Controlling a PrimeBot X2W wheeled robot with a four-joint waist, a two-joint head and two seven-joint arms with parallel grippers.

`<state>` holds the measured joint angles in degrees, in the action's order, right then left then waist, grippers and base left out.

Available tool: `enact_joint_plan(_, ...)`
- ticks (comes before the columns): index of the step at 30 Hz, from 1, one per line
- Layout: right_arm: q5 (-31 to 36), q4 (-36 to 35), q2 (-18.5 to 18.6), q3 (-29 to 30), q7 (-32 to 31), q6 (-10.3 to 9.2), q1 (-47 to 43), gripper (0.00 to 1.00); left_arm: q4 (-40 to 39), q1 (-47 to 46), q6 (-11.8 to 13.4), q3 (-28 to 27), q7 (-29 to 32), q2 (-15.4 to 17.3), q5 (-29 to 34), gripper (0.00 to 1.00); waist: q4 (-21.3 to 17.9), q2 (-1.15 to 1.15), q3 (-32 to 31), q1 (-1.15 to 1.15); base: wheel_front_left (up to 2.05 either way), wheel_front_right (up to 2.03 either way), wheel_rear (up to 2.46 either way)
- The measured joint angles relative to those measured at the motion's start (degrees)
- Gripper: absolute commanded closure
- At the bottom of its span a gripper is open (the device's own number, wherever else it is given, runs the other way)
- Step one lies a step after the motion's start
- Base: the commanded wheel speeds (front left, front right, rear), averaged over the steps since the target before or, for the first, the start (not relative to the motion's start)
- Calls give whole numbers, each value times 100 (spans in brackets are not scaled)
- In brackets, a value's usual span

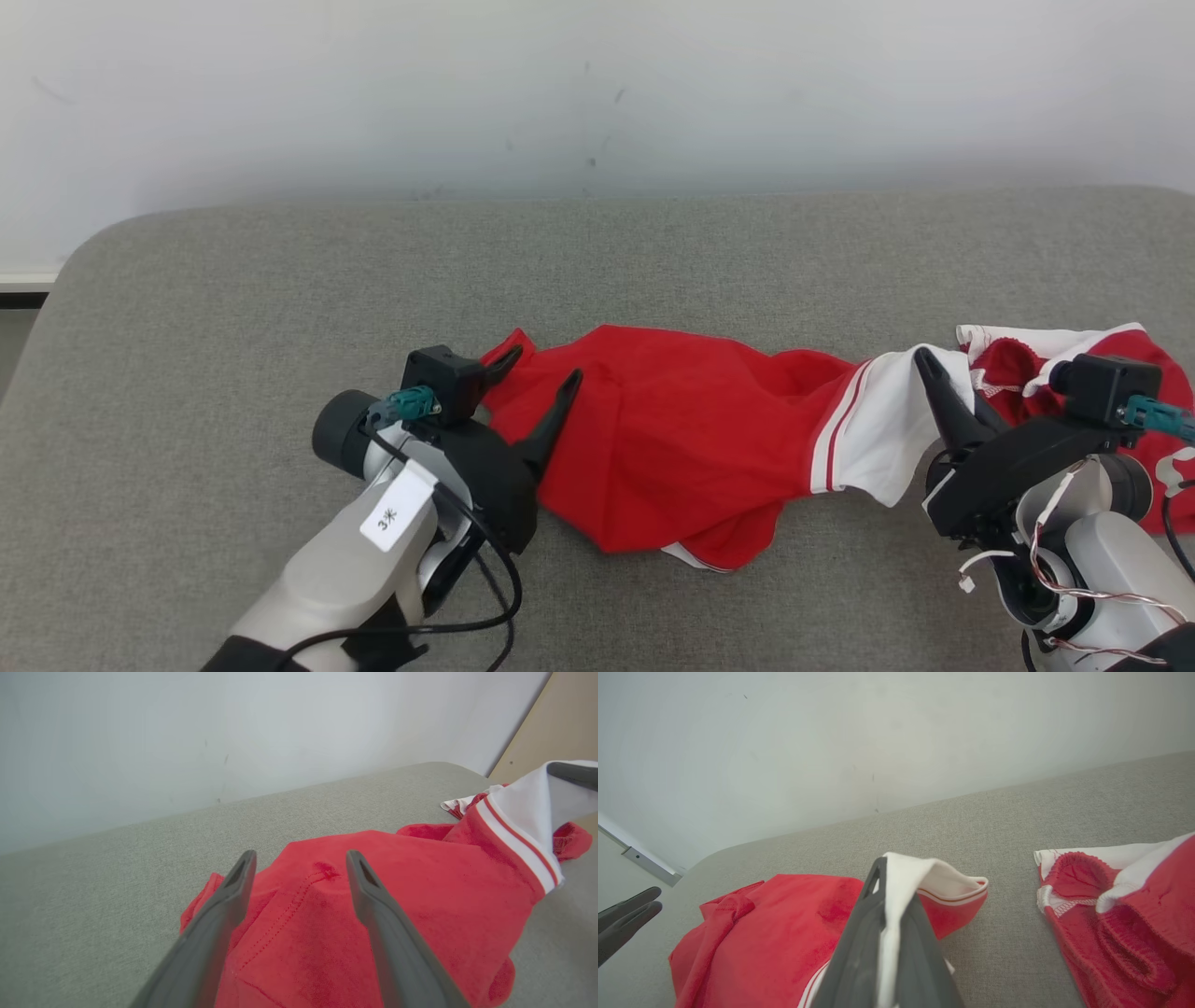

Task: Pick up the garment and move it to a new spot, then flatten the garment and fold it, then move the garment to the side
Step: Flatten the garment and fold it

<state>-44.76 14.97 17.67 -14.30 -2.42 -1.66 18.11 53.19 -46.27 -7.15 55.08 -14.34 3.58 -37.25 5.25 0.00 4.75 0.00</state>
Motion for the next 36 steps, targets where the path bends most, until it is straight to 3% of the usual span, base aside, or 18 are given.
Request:
enact_joint_plan(5, 1, 41, -20, -60, 0, 25, 4, 100, -188, 5, 0, 544, -7, 370, 0, 0, 27, 0, -33, 0, 0, 0, 0)
enact_joint_plan(14, 49, 71, -53, -214, -11, 116, 45, 100, -245, -89, 0, 1270, 22, 601, -16, 0, -103, 0, -18, 0, 0, 0, 0)
enact_joint_plan(22, 115, 46, -54, -283, -59, 125, 154, 100, -137, -538, 0, 1490, 112, 653, -146, 0, -283, 0, 65, 0, 0, 0, 0)
enact_joint_plan(29, 151, 8, 21, -214, -56, 142, 198, 100, 158, -612, 0, 1606, 472, 721, -673, 0, -454, 0, 204, 0, 0, 0, 0)
enact_joint_plan(36, 151, 13, 90, -132, -9, 116, 137, 100, 242, -612, -1, 1675, 835, 670, -934, 0, -367, 0, 213, 0, 0, 0, 0)
